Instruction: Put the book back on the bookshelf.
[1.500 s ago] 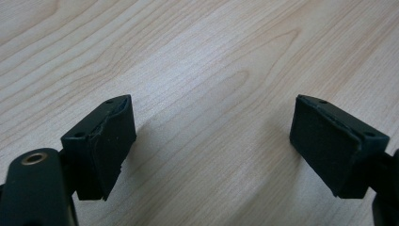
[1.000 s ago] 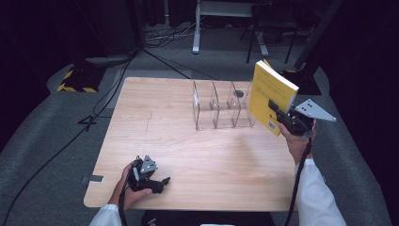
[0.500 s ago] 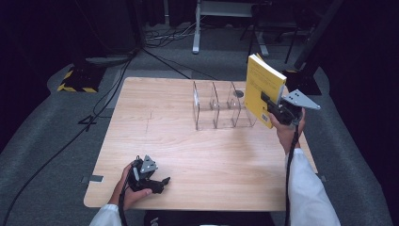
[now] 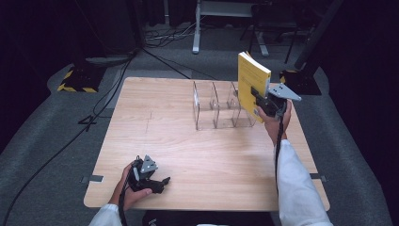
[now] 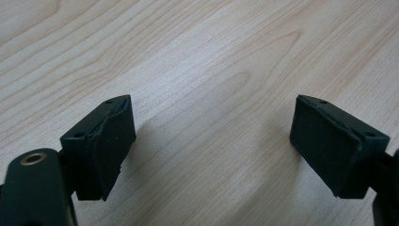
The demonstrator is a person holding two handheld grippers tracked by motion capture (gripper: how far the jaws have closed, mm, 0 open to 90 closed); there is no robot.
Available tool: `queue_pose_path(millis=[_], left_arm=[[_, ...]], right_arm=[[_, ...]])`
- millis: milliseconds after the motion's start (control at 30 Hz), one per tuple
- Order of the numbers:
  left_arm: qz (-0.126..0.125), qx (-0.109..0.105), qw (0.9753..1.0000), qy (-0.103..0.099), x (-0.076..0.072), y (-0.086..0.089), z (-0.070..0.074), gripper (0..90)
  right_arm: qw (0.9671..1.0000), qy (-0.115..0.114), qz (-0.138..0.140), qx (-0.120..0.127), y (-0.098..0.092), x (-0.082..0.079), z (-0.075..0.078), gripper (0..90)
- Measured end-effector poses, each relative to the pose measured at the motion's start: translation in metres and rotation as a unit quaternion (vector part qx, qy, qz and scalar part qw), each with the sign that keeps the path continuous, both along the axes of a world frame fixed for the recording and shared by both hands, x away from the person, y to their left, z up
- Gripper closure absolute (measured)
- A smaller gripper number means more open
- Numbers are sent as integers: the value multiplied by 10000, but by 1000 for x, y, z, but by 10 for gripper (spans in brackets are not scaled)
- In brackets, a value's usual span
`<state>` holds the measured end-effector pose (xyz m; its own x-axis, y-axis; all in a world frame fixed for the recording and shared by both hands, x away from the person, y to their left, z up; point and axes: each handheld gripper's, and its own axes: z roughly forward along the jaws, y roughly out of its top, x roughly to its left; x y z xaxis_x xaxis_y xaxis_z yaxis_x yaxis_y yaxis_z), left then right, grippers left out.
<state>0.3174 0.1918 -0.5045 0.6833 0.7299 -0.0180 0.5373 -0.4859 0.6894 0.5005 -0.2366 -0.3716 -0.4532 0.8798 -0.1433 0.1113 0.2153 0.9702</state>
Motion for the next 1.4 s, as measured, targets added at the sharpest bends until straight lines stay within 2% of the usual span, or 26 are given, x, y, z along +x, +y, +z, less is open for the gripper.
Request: queue_pose_path(millis=[200,333,533,833,1167,1300,1400], left_arm=[[-32,-1,10000,0,0,0,0,153],[-32,-2,10000,1,0,0,0,153],[-27,-3,10000,-15,1,0,0,153],[-26,-3,10000,-18,0,0,0,153],[-20,0,10000,-20,0,0,0,153],[-24,29,10000,-42,0,0,0,154],[-16,24,10000,-36,0,0,0,155]], right_arm=[[9999,106,-72,45,4,13,-8,758],[9998,150,-135,-57,7,21,-13,758],[9996,237,-158,-8,10,29,-23,758],[9994,298,-190,2,15,36,-37,758],[9991,326,-178,196,13,38,-47,757],[9991,340,-183,181,14,37,-51,756],[9989,327,-134,295,12,35,-56,755]])
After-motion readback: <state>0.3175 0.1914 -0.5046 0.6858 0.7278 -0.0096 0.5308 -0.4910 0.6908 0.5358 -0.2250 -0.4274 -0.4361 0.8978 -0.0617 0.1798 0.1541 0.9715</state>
